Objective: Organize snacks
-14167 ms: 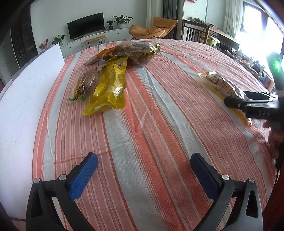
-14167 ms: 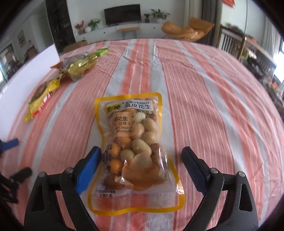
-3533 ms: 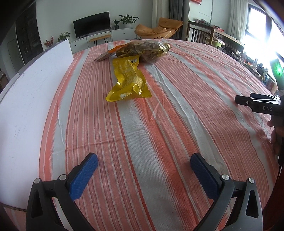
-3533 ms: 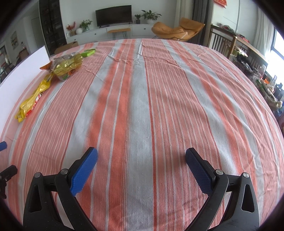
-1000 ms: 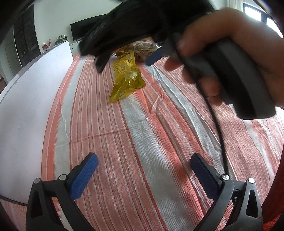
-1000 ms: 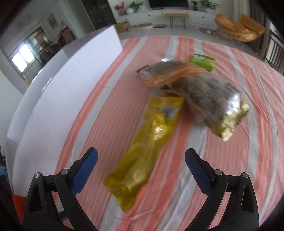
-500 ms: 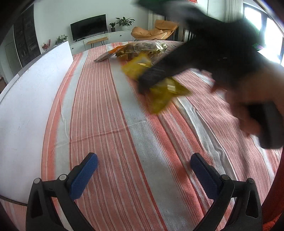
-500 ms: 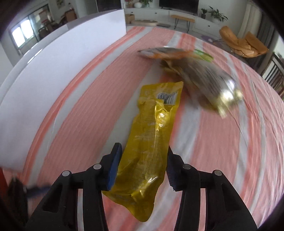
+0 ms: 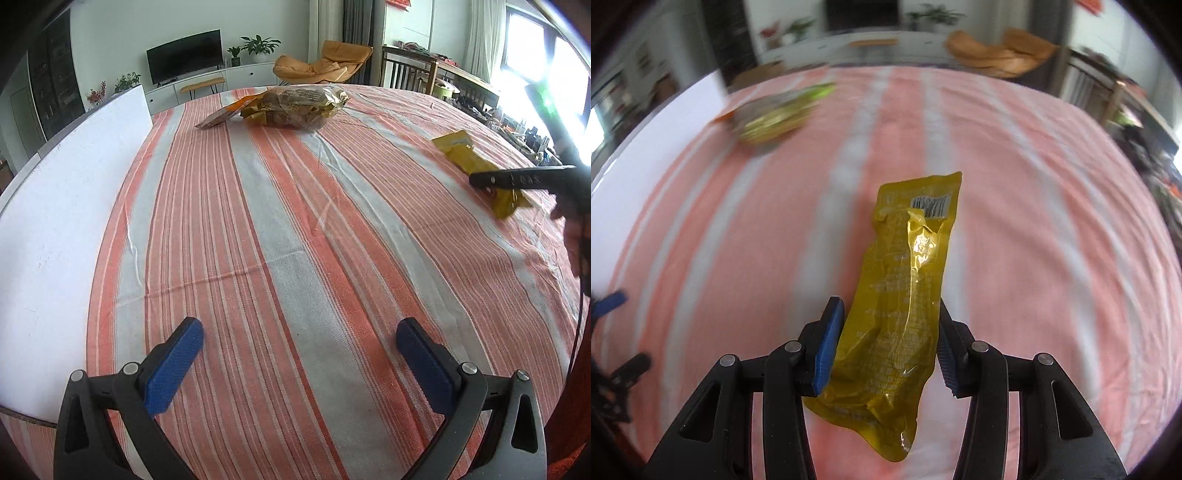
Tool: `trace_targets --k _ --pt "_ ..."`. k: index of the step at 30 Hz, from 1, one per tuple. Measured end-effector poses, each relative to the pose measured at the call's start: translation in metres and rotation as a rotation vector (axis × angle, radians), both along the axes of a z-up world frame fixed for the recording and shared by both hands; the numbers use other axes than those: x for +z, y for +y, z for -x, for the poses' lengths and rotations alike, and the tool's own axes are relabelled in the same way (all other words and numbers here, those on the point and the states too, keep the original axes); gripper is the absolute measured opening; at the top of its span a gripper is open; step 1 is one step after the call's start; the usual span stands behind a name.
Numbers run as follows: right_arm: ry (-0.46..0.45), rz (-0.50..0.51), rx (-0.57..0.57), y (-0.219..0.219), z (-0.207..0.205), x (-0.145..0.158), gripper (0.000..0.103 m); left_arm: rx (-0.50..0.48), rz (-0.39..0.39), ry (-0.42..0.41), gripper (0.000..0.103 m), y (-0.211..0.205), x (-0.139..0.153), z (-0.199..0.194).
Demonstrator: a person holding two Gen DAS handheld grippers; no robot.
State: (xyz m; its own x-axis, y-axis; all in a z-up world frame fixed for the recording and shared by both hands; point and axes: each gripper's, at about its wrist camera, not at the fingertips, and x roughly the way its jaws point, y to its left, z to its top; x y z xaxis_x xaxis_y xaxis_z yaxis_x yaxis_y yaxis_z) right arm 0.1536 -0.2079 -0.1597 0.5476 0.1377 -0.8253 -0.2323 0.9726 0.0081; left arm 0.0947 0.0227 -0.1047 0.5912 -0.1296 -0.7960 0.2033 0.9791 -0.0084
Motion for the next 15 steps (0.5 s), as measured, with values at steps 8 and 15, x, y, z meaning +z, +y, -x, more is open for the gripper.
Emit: trace_targets --k 8,15 --pt "-0.092 0.001 -0.073 -0.017 -0.013 -0.002 0.078 0.0 0.0 0.0 0.103 0.0 0.0 0.0" --pt "-0.088 0.004 -0.111 -0.025 -0.016 -0.011 0.094 0.0 0.0 -0.001 0.103 0.0 0.0 0.001"
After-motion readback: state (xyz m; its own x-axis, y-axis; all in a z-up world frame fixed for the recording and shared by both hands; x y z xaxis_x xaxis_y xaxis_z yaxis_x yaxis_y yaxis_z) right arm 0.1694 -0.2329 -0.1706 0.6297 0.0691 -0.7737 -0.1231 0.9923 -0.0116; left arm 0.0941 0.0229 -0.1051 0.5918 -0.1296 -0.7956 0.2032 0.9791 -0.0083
